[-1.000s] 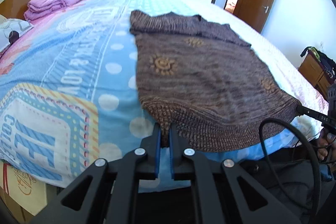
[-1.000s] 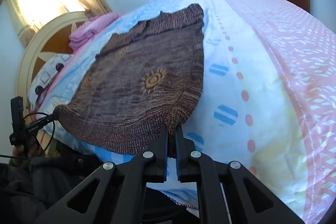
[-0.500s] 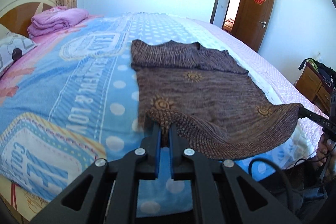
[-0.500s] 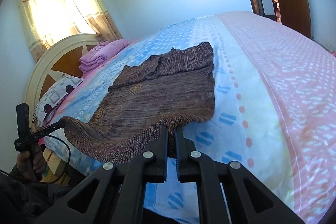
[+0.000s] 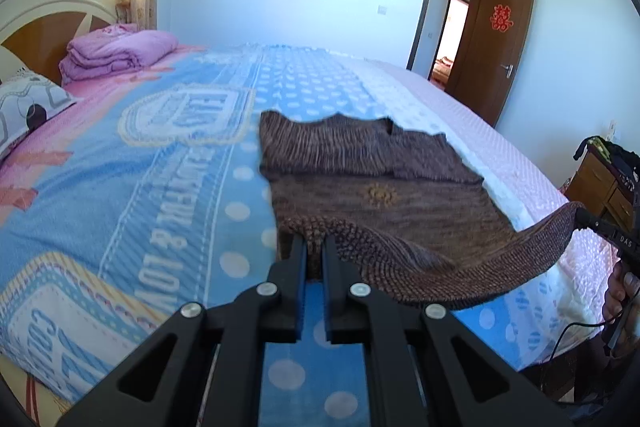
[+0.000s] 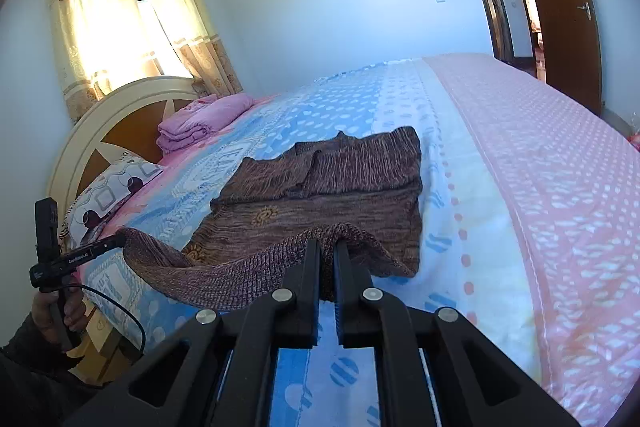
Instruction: Fold small clothes
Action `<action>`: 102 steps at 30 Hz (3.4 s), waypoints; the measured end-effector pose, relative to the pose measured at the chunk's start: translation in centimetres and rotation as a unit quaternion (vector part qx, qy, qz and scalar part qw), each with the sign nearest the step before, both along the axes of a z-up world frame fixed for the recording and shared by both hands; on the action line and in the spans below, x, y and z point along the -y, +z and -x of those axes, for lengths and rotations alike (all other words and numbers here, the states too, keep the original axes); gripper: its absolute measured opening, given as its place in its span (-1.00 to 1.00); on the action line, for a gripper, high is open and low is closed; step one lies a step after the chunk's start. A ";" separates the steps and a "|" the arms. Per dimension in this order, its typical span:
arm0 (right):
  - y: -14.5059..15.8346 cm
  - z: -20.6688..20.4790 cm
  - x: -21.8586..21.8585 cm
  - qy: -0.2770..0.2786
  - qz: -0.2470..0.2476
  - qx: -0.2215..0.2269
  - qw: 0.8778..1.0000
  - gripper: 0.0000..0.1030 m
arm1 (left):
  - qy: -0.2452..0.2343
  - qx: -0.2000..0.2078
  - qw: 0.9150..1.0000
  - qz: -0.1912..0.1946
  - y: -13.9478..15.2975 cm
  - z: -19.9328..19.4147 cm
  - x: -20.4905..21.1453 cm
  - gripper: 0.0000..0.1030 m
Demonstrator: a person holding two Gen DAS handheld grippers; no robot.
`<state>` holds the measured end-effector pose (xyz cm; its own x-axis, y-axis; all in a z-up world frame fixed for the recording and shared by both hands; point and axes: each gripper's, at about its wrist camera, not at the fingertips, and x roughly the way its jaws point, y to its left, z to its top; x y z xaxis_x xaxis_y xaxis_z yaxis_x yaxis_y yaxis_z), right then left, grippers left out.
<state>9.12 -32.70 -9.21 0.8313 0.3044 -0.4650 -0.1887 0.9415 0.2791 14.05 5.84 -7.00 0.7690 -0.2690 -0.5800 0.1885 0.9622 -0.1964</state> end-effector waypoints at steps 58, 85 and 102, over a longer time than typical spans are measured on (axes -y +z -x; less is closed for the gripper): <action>-5.7 -32.6 2.4 -0.061 0.152 -0.126 0.978 0.41 | 0.075 -0.058 0.985 -0.144 -6.7 -28.3 2.7 0.43; -4.1 -33.1 4.6 -0.102 0.172 -0.131 0.971 0.42 | 0.164 -0.116 0.966 -0.160 -7.8 -29.3 -2.1 0.80; -6.7 -21.2 4.6 -0.048 0.038 -0.134 0.989 0.42 | 0.040 -0.099 0.993 -0.049 -9.2 -17.6 1.6 0.01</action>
<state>30.29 -37.32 -15.87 0.6979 0.1862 -0.6916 -0.0268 0.9717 0.2345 31.64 4.21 -16.19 0.6537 -0.1457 -0.7426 0.0773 0.9890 -0.1261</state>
